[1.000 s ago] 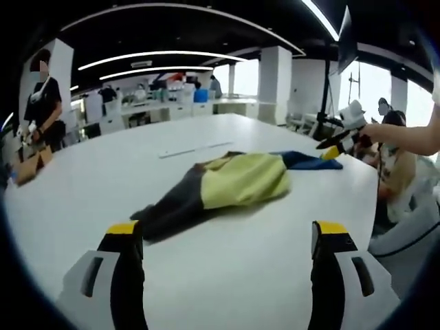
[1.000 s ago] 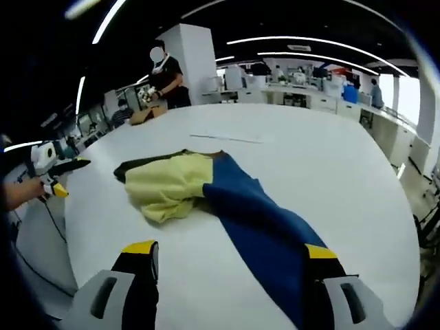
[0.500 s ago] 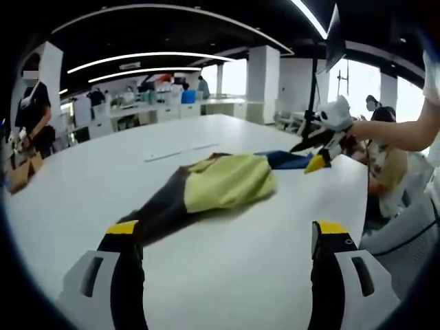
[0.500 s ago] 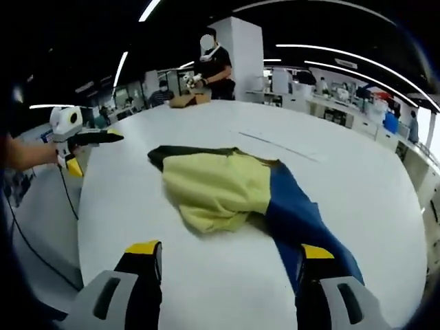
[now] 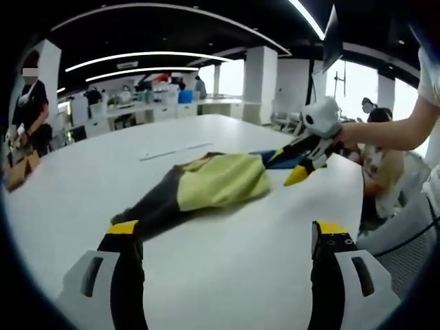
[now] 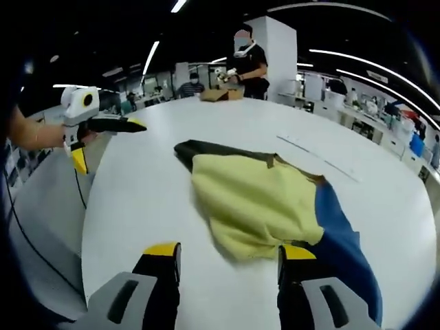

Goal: Fold the garment on the visible template until the final outline fits inside the template.

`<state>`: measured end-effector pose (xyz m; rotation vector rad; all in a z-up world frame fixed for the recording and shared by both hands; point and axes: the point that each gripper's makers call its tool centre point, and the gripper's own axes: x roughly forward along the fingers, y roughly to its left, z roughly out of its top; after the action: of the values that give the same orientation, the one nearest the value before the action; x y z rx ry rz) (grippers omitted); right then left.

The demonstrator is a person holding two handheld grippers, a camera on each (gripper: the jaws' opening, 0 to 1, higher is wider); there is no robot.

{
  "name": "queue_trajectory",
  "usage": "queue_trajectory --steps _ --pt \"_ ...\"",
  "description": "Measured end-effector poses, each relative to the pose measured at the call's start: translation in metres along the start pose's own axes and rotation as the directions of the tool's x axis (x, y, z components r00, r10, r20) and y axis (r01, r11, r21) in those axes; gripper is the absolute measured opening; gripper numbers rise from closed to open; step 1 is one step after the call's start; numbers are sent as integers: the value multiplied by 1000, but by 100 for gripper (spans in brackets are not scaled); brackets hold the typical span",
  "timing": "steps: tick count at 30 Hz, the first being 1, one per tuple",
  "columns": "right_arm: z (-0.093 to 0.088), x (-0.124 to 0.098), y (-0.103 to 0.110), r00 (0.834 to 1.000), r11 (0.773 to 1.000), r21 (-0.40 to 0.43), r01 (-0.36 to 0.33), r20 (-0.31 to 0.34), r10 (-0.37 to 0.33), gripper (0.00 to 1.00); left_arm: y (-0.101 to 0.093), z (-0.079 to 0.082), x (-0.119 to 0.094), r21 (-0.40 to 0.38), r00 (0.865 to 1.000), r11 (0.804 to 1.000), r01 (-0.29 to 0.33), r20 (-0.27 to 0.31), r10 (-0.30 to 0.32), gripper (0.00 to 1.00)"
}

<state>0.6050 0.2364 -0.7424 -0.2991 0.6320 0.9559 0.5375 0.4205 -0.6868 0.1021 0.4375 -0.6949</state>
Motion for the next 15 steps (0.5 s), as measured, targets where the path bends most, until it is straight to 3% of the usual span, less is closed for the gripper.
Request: queue_trajectory --steps 5,15 --pt "-4 16 1 999 994 -111 8 -53 -14 45 -1 -2 1 -4 1000 1000 5 -3 -5 99" --pt "-6 33 -10 995 985 -168 43 -77 -57 34 -1 -8 0 -18 1000 1000 2 -9 -2 99"
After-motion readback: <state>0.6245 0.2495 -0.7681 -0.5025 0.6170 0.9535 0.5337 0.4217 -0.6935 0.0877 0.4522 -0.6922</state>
